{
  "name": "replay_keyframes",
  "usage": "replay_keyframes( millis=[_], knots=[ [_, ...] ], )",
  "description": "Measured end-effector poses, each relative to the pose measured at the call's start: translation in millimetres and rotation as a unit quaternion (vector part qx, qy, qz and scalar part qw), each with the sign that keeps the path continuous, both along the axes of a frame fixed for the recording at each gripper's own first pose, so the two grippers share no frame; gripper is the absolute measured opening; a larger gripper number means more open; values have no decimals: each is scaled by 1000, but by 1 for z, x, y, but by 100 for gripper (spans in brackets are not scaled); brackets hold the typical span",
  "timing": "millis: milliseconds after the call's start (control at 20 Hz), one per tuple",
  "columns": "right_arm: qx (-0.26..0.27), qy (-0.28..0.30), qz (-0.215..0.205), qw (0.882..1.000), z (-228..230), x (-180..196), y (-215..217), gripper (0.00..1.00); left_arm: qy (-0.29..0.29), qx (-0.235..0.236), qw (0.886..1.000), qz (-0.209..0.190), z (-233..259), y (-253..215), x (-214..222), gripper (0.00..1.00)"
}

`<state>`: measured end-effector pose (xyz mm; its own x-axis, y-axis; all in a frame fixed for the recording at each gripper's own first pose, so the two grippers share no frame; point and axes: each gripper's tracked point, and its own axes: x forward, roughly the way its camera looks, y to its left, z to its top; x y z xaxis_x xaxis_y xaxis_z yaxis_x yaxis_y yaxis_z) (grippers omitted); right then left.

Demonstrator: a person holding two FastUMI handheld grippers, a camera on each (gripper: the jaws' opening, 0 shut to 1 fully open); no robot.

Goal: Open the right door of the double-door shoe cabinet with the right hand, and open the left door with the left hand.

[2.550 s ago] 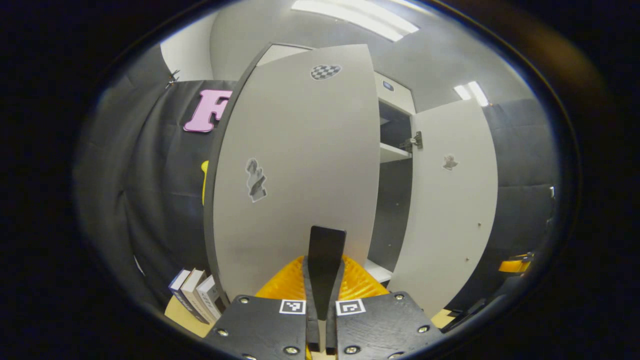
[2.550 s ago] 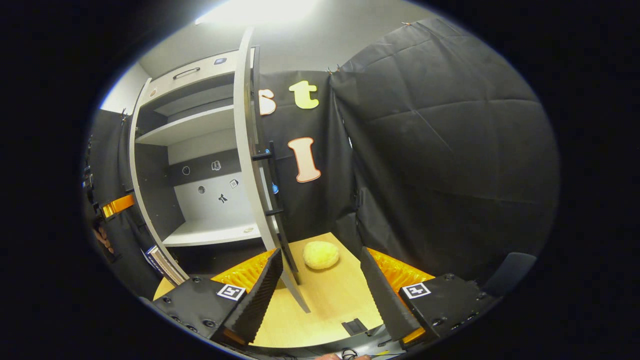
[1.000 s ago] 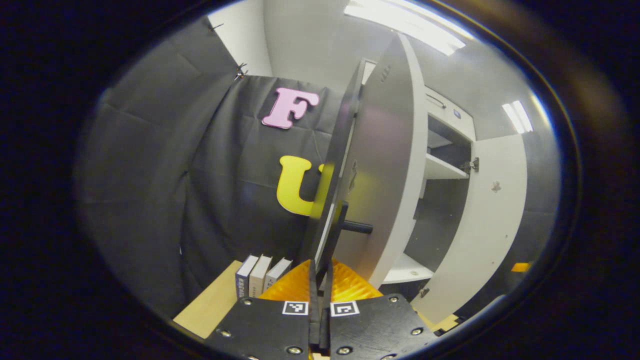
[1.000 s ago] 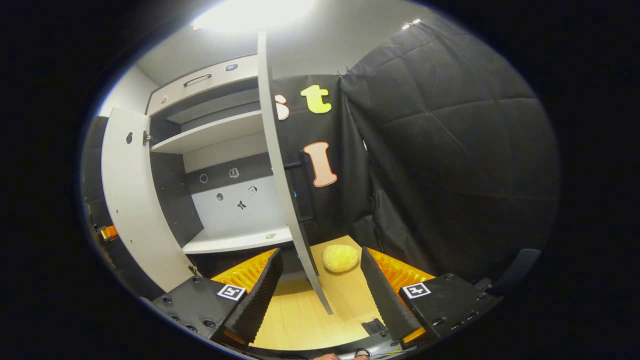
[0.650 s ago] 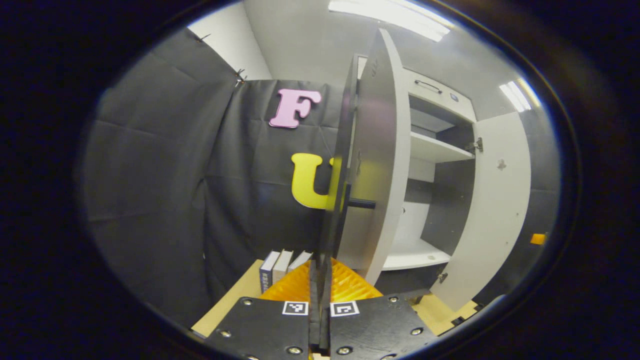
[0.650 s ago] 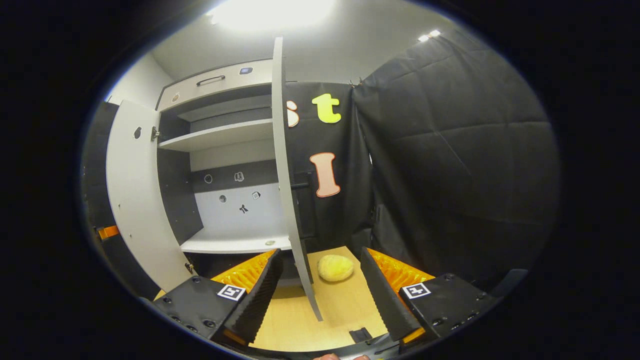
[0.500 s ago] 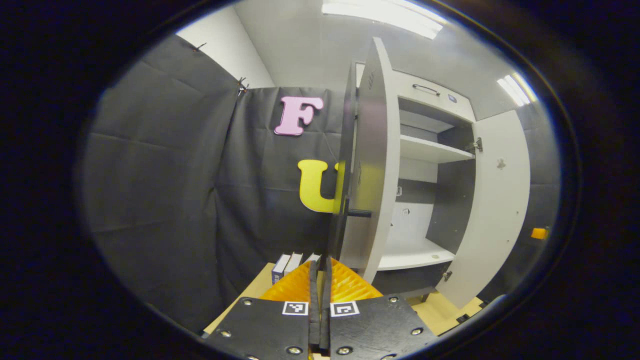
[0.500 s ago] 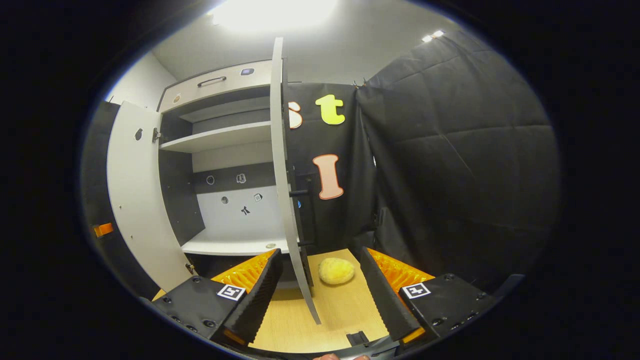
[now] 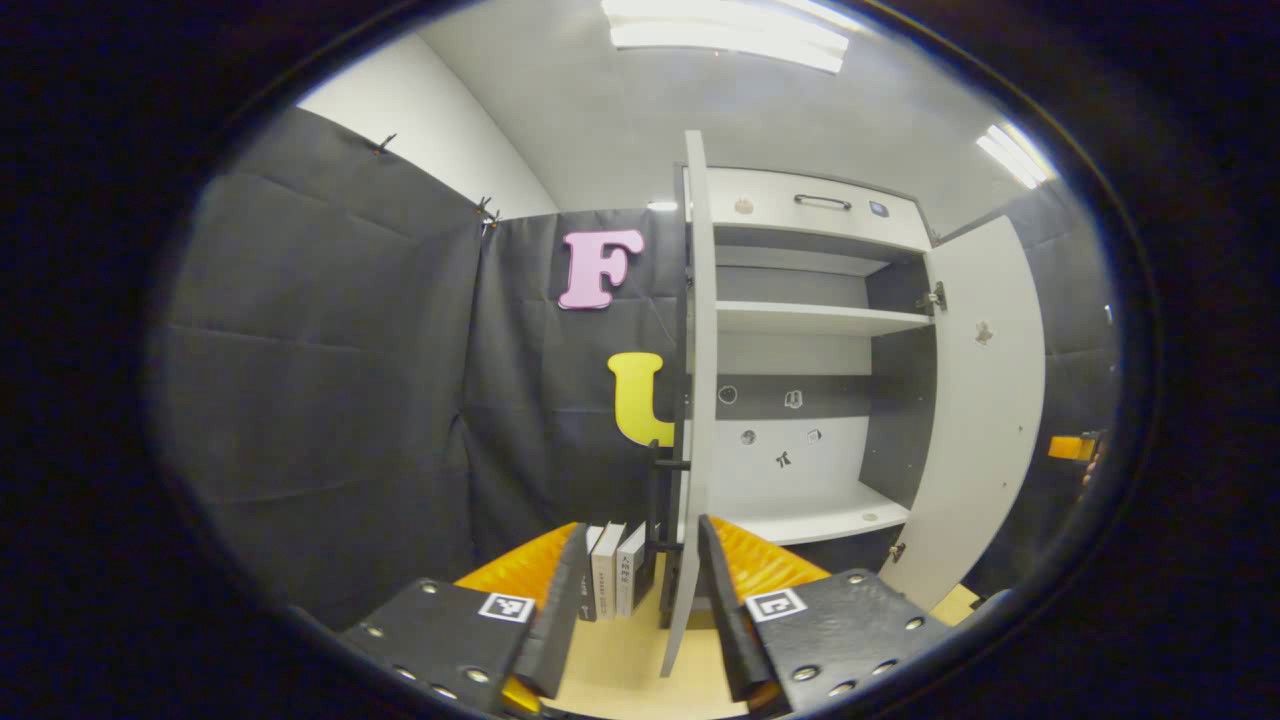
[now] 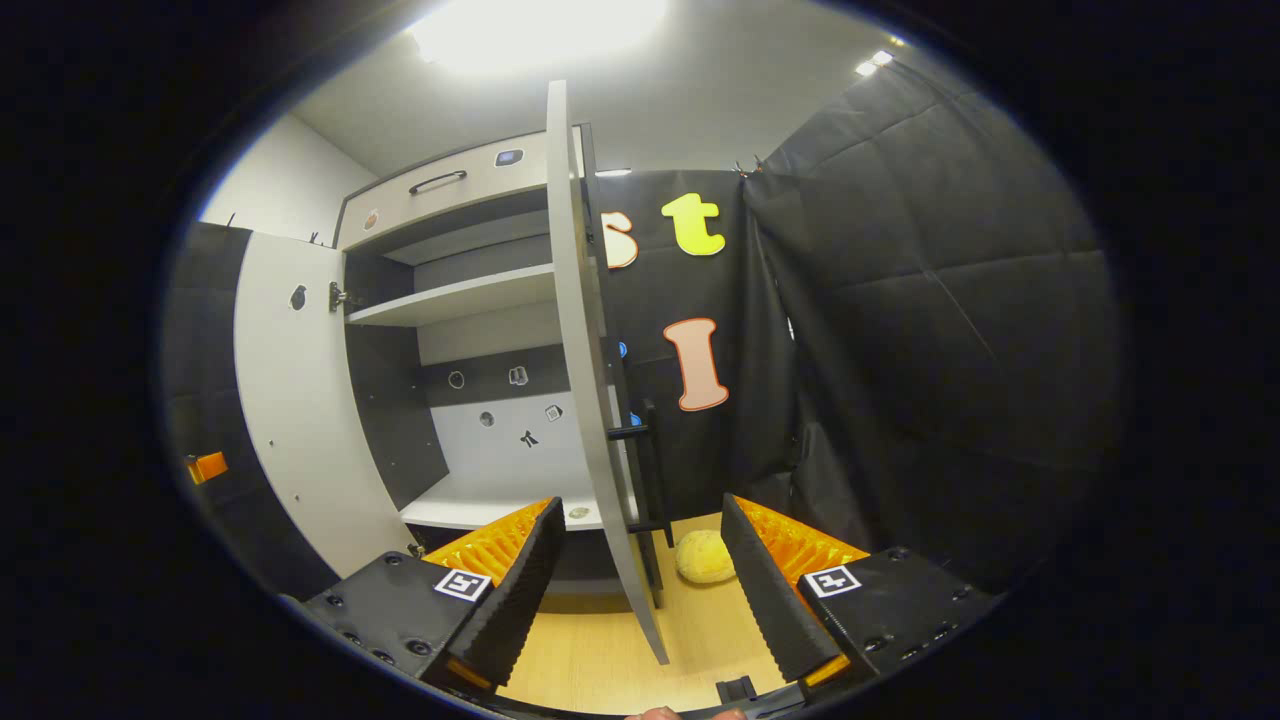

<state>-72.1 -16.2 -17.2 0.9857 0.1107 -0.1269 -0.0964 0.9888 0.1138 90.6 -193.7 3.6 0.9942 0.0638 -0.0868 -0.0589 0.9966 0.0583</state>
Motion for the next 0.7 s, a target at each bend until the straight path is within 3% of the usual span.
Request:
replay_keyframes(
  millis=[100,200,550,700],
  knots=[
    [-3,-3,7,1000,-2,-1,7,98,-4,8,1000,10,-9,-8,-2,95],
    [-8,5,14,1000,-10,0,15,98,-22,-5,1000,15,-11,-16,-5,95],
    [-3,31,13,999,-36,-3,38,98,-39,-67,997,-23,-35,-60,-11,95],
    [-4,40,-2,999,-52,-7,46,98,-42,-49,998,-25,-45,-61,-5,95]
  ],
)
